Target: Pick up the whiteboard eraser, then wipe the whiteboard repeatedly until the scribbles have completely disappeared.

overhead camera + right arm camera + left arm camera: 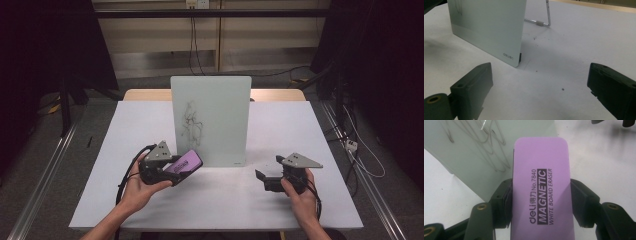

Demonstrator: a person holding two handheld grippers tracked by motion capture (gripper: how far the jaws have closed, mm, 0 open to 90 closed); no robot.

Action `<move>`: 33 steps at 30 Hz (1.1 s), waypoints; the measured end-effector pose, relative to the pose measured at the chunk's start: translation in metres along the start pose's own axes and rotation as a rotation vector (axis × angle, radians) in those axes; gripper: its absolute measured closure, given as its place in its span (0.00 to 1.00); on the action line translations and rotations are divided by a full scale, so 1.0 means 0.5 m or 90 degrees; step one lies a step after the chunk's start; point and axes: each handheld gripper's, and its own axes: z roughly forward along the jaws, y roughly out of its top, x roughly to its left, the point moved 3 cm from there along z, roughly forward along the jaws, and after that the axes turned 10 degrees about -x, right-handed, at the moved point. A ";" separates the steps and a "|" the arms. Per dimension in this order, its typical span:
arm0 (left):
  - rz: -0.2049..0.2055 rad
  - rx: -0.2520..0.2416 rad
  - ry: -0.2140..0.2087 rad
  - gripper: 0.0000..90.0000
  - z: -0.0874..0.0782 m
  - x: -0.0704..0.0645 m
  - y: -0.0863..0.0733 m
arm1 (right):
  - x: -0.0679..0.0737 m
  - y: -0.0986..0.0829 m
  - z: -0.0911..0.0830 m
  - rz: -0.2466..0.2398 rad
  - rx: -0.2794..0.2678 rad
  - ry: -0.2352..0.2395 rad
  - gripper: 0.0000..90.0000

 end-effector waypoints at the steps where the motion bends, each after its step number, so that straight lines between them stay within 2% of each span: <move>1: -0.002 -0.002 0.002 0.46 0.000 0.000 0.001 | 0.001 0.000 0.000 0.003 -0.001 0.000 0.07; 10: -0.001 -0.015 0.000 0.46 -0.009 0.006 0.007 | -0.002 0.002 0.007 0.005 -0.003 -0.003 0.07; 15: 0.003 -0.028 0.011 0.46 -0.023 0.010 0.019 | 0.000 0.001 0.007 0.003 0.000 -0.002 0.07; 20: 0.018 -0.029 0.023 0.46 -0.028 0.013 0.033 | 0.000 0.001 0.003 0.003 -0.002 0.000 0.07; 22: 0.012 -0.036 0.023 0.46 -0.026 0.010 0.040 | 0.000 0.000 0.001 0.000 -0.001 0.001 0.07; 24: 0.024 -0.026 0.022 0.46 -0.027 0.009 0.047 | 0.000 0.000 -0.002 0.003 -0.004 0.000 0.07; 28: 0.043 -0.027 0.022 0.46 -0.027 0.010 0.062 | -0.001 0.000 -0.001 0.003 -0.004 0.000 0.07; 33: 0.048 -0.041 0.035 0.46 -0.034 0.014 0.081 | 0.001 0.000 0.002 0.002 -0.002 0.001 0.07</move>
